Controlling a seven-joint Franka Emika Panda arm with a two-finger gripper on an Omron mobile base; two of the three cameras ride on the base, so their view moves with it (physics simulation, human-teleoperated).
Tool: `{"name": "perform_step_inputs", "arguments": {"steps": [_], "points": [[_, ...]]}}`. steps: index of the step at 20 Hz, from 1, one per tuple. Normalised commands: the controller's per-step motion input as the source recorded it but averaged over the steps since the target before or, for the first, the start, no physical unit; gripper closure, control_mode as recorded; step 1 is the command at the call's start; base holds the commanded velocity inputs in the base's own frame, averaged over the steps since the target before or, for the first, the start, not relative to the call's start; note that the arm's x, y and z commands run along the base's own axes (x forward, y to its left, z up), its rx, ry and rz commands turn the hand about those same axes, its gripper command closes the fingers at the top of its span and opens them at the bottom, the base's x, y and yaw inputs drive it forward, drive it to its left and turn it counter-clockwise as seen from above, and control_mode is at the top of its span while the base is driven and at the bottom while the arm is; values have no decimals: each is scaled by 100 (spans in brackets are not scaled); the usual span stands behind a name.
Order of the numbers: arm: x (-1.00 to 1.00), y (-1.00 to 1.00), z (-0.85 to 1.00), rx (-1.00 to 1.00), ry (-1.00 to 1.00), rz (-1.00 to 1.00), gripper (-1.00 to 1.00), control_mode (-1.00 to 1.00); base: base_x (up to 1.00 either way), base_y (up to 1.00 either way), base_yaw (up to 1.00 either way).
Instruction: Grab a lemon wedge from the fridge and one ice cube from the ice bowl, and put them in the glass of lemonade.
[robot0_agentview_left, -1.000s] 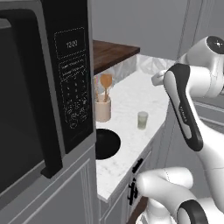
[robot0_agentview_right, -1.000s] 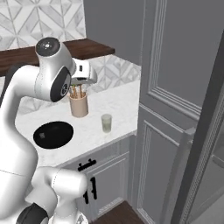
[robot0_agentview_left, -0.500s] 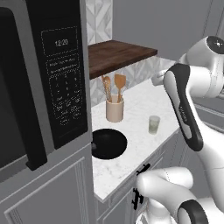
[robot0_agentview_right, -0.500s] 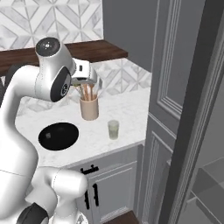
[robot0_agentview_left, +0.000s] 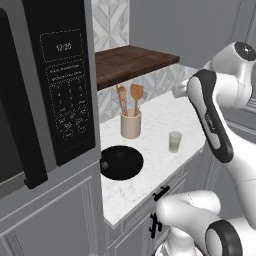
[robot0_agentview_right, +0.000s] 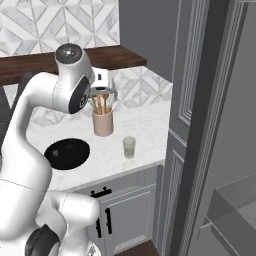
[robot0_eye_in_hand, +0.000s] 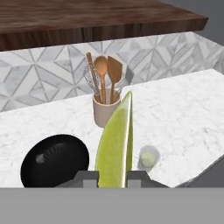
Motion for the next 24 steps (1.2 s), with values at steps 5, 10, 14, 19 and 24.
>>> {"name": "perform_step_inputs", "arguments": {"steps": [5,10,14,19,24], "points": [[31,-44,-30,0,1,18,100,-100,0,0,0],[20,-15,-39,-17,5,28,100,-100,0,0,0],[7,-11,-50,-45,9,41,100,-100,0,0,0],[-4,-25,-35,-60,2,45,100,-100,0,0,0],[-3,-22,-11,-51,9,54,100,-100,0,0,0]]}}
